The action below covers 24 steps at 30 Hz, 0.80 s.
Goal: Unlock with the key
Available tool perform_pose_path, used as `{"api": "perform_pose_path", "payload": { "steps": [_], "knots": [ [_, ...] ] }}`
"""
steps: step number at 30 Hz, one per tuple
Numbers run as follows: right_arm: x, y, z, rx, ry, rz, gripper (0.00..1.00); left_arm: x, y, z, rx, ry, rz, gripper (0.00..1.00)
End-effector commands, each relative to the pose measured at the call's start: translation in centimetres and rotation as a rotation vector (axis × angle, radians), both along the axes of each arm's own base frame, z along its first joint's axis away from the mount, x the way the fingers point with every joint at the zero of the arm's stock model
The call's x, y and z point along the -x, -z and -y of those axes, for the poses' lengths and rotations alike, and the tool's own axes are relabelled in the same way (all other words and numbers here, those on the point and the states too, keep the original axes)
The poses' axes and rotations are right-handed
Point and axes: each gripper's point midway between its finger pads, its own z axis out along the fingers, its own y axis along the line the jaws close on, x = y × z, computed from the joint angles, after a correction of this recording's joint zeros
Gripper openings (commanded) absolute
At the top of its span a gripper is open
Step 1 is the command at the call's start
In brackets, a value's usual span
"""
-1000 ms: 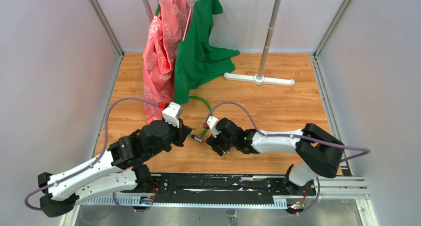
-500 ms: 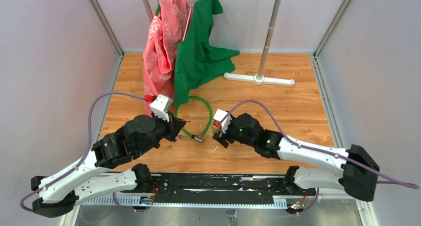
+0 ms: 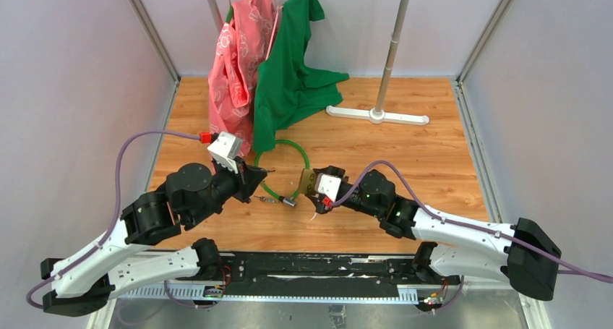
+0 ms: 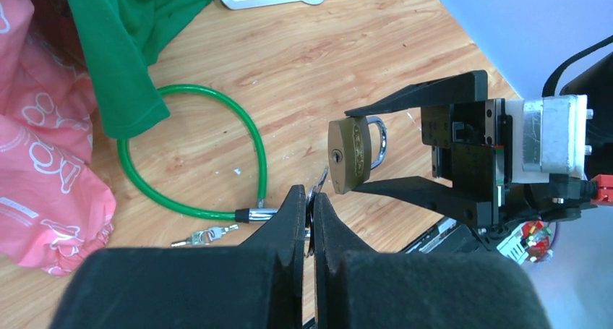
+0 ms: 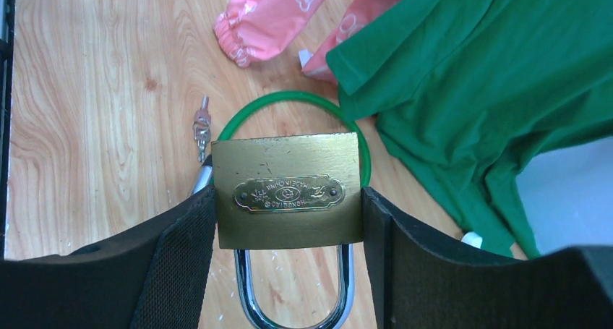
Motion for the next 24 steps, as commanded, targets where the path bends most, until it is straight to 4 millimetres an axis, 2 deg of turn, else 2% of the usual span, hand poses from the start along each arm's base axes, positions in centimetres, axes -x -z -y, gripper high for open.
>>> {"api": "perform_pose_path", "payload": {
  "steps": [1,6,11,15,24],
  "knots": [
    [1.0,-8.2,-1.0,-0.198,-0.092,0.244,0.00,0.4,-0.8,0.0,-0.004,0.034,0.015,0.00],
    [2.7,-10.8,-1.3,-0.246,-0.191,0.339,0.00,0.0,-1.6,-0.7,0.009,-0.020,0.002,0.00],
    [4.6,-12.9,-1.7,-0.273,-0.293,0.383,0.00,0.8,-3.3,-0.2,0.069,0.026,0.005,0.00],
    [4.8,-14.1,-1.6,-0.285,-0.306,0.424,0.00,1.5,-4.3,0.1,0.117,0.064,0.010,0.00],
    [4.8,-15.4,-2.2,-0.292,-0.326,0.475,0.00,2.5,-3.9,1.9,0.180,0.149,-0.023,0.00]
  ]
}}
